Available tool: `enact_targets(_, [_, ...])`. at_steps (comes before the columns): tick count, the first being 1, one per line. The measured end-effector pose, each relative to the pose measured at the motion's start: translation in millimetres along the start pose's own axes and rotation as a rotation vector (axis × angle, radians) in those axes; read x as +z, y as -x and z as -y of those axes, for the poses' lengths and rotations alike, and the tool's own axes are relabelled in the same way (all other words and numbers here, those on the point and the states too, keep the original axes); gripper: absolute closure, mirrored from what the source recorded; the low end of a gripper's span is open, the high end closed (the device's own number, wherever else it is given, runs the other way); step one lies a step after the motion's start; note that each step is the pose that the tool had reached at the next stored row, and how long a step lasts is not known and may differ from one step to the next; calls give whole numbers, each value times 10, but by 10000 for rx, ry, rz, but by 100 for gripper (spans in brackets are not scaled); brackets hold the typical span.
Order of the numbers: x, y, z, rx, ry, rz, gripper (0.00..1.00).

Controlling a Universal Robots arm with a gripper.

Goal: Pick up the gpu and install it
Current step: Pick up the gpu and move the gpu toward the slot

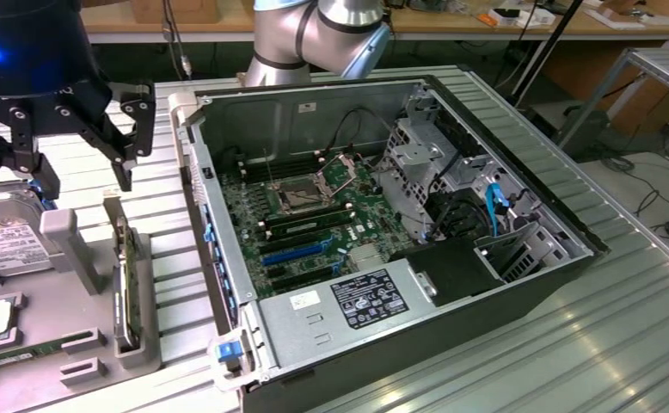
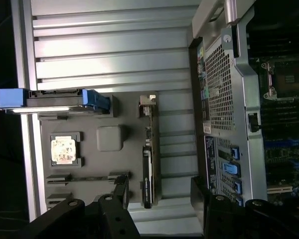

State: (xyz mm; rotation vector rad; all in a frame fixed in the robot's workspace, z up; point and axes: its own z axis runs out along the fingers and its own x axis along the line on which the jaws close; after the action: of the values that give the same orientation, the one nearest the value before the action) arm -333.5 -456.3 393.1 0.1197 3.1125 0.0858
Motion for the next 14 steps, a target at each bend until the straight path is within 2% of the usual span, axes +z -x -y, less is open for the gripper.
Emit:
enact_targets(11, [-10, 15, 191, 0, 1, 1, 38])
enact_targets(14, [-10, 15, 202, 1, 1, 1, 38])
